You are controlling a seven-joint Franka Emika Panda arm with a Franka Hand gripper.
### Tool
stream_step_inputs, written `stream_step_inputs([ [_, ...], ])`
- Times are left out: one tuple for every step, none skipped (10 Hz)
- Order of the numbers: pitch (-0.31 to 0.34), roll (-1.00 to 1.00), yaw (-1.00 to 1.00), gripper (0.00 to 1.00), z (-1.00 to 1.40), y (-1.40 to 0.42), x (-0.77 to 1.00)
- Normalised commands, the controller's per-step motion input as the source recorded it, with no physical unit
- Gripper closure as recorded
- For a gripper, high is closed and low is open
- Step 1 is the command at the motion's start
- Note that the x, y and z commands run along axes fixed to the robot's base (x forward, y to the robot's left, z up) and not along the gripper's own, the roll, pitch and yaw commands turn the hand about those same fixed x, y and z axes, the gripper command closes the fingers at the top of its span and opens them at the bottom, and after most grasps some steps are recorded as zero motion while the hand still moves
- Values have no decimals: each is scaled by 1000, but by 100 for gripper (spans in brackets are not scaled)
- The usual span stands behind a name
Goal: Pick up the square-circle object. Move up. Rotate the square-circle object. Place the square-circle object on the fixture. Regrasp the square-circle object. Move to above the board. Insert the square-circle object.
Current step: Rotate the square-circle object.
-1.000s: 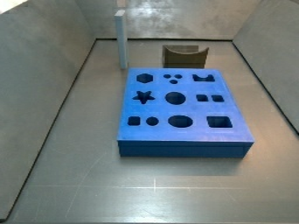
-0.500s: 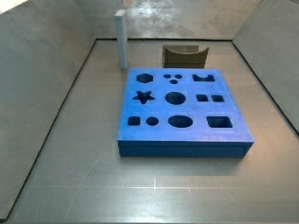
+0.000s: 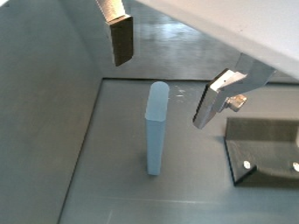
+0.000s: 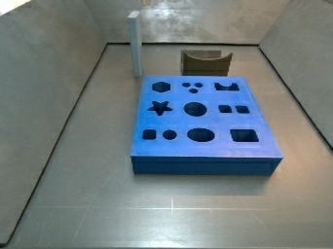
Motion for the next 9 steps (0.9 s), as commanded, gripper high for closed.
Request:
stream_step_inputs([
  [-4,4,1000,0,-13,-2,17],
  [-4,5,1000,0,-12,-2,17],
  [-5,5,1000,0,-12,-2,17],
  [-5,6,1000,0,-12,-2,17],
  [-6,7,1000,0,-12,-2,17],
  [-6,7,1000,0,-12,-2,17],
  [-8,9,1000,0,-12,-2,17],
  [-9,10,1000,0,-12,-2,17],
  [-11,13,1000,0,-12,-2,17],
])
